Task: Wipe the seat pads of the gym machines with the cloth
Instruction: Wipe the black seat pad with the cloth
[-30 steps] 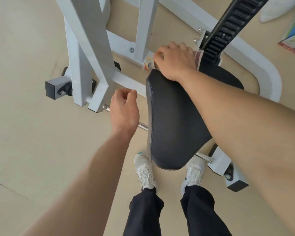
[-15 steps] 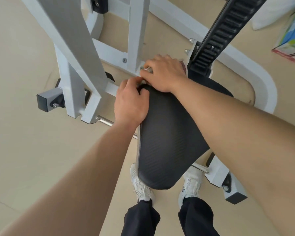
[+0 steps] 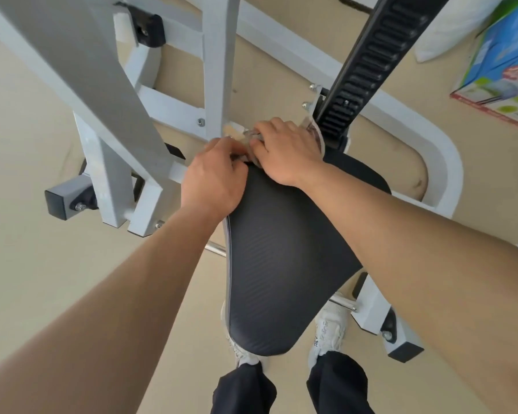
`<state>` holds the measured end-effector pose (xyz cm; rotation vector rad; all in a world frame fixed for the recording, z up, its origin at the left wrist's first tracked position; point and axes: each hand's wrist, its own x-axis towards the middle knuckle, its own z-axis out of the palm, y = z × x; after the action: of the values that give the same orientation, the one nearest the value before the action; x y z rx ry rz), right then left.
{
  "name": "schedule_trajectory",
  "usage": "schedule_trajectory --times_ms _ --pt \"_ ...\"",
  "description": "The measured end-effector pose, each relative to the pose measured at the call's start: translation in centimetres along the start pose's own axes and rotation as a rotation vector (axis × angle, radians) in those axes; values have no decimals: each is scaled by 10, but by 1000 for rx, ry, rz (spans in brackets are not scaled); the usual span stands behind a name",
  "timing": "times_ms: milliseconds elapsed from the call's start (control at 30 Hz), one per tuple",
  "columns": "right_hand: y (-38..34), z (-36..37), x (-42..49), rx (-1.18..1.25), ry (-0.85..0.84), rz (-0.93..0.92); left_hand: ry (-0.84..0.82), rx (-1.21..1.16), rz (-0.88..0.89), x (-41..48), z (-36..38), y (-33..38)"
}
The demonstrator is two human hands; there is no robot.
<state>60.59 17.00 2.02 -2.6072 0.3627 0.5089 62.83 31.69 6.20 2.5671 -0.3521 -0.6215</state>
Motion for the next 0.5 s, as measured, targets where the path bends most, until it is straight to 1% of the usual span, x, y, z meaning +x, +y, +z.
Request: schedule_trajectory --times_ms 100,200,267,300,367,400,433,500 --pt "-33 4 12 -94 -96 -170 37 3 -137 -13 -9 -20" --pt "-34 10 11 -108 -65 -250 9 -60 -184 -21 -13 -26" --pt "-18 11 10 -75 -46 -232 -7 -81 -187 -20 -14 -20" --pt "-9 10 10 -64 -41 -179 -12 -111 -191 -16 -13 -16" --pt "6 6 11 -15 -31 -12 -33 -239 -217 -6 -11 -5" --pt "10 6 12 -2 -18 36 -36 -303 -237 -2 -10 -1" --pt "8 6 12 -3 -14 50 -26 -352 -258 1 -10 0" --pt "-3 8 6 -33 -34 11 -5 -423 -308 -2 -16 -6"
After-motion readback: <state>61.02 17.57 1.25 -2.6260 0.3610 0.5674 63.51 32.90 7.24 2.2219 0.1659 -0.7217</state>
